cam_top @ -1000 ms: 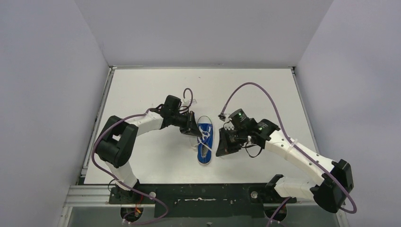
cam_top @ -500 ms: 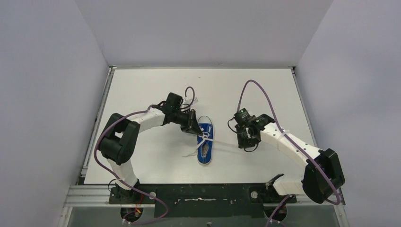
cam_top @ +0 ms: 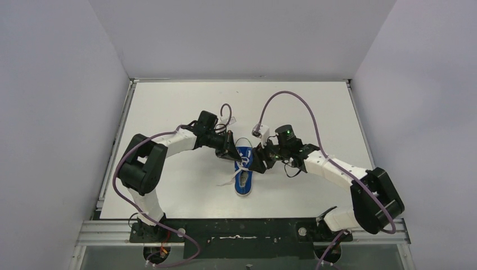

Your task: Tie the shoes

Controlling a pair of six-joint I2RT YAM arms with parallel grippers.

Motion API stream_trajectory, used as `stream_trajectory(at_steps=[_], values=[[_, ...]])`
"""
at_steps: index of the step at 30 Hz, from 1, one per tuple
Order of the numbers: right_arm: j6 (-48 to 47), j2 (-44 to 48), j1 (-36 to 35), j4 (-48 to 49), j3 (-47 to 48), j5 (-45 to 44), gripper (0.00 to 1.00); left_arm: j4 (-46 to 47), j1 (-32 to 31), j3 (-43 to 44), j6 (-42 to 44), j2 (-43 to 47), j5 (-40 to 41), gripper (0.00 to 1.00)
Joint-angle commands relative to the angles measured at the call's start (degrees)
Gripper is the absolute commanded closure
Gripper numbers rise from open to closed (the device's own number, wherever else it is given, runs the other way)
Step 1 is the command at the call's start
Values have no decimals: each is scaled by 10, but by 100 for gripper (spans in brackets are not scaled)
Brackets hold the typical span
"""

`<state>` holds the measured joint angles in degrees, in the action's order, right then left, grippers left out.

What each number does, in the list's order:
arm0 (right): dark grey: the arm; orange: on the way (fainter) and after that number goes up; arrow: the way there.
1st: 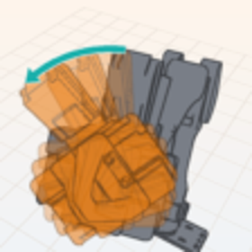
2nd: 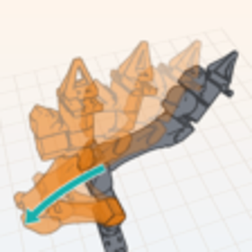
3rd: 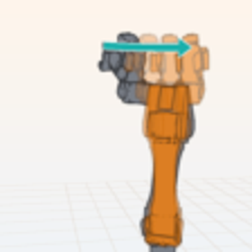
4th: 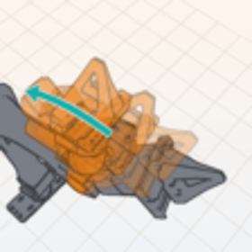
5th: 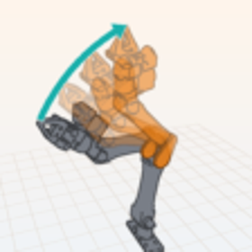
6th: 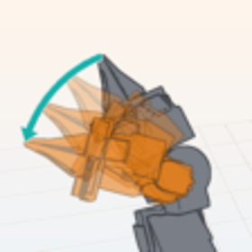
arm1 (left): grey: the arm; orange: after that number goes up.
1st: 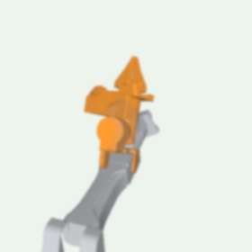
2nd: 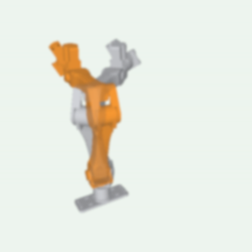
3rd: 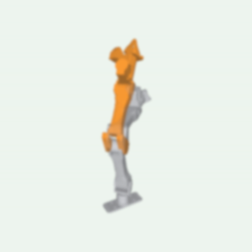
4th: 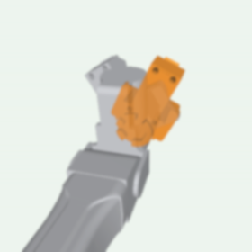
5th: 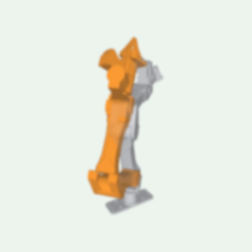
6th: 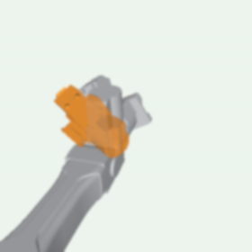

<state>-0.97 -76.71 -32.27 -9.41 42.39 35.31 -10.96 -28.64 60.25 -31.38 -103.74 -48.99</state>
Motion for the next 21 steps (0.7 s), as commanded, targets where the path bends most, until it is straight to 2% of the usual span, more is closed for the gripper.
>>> stream_trajectory(at_steps=[1,3,8,18,21], values=[[-16,-24,2,159,-2,129,46,54,5,-7,-25,8,-27,100],[-12,-34,1,170,-9,137,47,56,5,-6,-27,7,-27,100],[-4,-57,-4,183,-15,138,61,57,6,-7,-29,9,-29,100],[-41,-66,-19,159,-27,86,58,52,7,-6,-30,12,-34,100],[-49,-76,-21,153,-22,74,64,56,7,-9,-33,15,-35,100]])
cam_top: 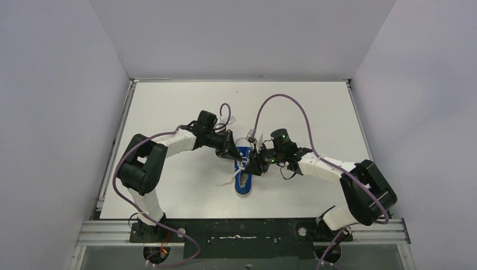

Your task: Tie the shoes

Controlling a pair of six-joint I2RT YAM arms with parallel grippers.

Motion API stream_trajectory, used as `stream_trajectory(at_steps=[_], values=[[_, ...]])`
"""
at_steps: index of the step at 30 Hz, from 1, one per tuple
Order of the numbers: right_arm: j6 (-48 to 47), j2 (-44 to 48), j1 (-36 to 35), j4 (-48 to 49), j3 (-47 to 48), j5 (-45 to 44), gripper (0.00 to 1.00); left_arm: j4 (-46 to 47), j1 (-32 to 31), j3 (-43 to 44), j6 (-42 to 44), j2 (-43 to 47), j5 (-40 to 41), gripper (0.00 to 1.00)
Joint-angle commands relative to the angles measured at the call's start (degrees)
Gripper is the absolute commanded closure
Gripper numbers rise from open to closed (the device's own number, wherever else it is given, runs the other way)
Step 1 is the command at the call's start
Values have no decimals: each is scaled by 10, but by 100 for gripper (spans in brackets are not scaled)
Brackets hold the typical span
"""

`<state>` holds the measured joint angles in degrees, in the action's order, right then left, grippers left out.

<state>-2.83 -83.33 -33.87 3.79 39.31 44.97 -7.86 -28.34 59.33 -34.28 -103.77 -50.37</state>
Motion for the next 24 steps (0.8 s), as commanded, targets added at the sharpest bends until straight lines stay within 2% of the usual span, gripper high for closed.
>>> stream_trajectory(at_steps=[1,5,7,12,17,20,24], values=[[-31,-11,-6,18,10,-31,68,26,4,0,-5,16,-20,100],[-14,6,-3,21,-1,-75,90,29,4,-9,-3,32,-11,100],[35,35,5,45,-22,-86,100,33,3,-20,-6,43,2,100],[151,80,5,81,-56,-132,100,119,0,-75,-44,78,36,100],[183,62,6,129,-70,-126,100,190,-3,-140,-87,112,80,100],[184,46,7,122,-60,-119,100,158,-4,-135,-76,113,89,100],[174,36,9,105,-49,-122,100,20,-5,-102,-18,122,118,100]])
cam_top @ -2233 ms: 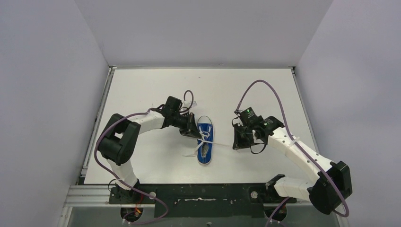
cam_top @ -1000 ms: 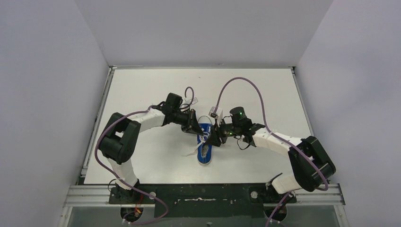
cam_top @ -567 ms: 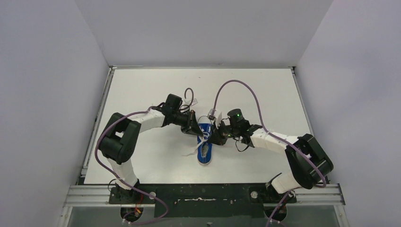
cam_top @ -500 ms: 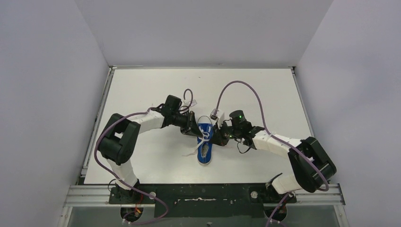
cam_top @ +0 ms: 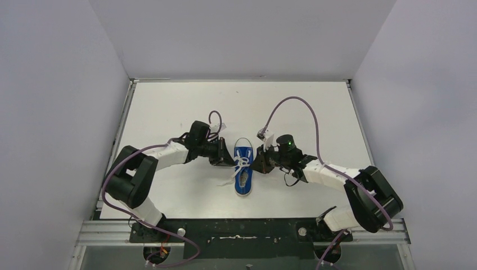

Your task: Tie the shoes

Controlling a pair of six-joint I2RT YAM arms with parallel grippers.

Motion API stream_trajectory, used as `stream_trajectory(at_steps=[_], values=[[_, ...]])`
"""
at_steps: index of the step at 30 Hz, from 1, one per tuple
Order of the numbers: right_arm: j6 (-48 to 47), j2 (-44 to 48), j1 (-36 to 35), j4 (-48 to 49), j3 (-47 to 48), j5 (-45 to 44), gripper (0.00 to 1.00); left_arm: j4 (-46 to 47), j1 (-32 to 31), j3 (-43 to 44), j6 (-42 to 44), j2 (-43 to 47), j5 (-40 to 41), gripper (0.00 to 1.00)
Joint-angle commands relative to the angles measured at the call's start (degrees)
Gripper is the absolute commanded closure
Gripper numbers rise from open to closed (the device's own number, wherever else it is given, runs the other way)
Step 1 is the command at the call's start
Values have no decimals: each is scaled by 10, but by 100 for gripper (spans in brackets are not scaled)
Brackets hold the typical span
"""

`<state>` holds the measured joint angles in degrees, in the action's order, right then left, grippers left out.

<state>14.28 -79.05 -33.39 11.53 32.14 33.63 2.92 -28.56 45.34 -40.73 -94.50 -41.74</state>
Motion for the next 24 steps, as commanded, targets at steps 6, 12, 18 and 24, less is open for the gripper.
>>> stream_trajectory(at_steps=[6,12,18,24], values=[[-4,-5,8,-6,25,-33,100,-96,-4,23,38,40,14,100],[-15,10,15,-24,24,-29,100,-125,-4,24,39,30,32,100],[-20,-5,15,-21,28,20,100,-225,-3,98,147,50,59,71],[-17,-13,10,-21,41,28,100,-303,4,198,246,60,85,40]])
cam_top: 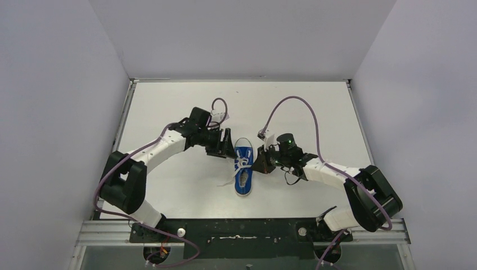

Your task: Tie the shoes

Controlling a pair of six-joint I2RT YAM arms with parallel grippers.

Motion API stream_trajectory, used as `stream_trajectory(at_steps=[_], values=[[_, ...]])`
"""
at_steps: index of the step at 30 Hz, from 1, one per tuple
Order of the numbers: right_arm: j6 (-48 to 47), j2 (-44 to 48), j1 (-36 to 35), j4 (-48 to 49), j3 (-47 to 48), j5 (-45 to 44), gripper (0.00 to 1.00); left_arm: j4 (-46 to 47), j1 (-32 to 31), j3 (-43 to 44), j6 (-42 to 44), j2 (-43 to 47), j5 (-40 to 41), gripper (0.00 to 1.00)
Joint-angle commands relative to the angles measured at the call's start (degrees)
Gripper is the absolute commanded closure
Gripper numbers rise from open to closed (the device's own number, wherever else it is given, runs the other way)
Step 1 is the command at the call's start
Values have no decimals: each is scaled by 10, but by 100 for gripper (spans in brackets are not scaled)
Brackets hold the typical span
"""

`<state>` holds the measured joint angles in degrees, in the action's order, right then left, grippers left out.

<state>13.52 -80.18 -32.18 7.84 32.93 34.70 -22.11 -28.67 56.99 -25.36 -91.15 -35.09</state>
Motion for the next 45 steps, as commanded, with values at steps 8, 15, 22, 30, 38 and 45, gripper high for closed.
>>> stream_trajectory(at_steps=[8,15,22,30,38,45], values=[[-1,-4,-14,18,40,4,100,-106,-25,238,123,-117,-39,30],[-1,-4,-20,18,48,-5,100,-96,-44,239,129,-175,-68,66],[7,-12,-23,28,48,-11,100,-107,-49,219,148,-185,-82,65],[18,-17,-24,34,46,-22,100,-145,-51,213,187,-182,-128,65],[29,-20,-31,34,56,-24,100,-95,-34,178,152,-152,-168,82],[38,-31,-37,42,63,-33,100,-52,-37,147,120,-142,-159,66]])
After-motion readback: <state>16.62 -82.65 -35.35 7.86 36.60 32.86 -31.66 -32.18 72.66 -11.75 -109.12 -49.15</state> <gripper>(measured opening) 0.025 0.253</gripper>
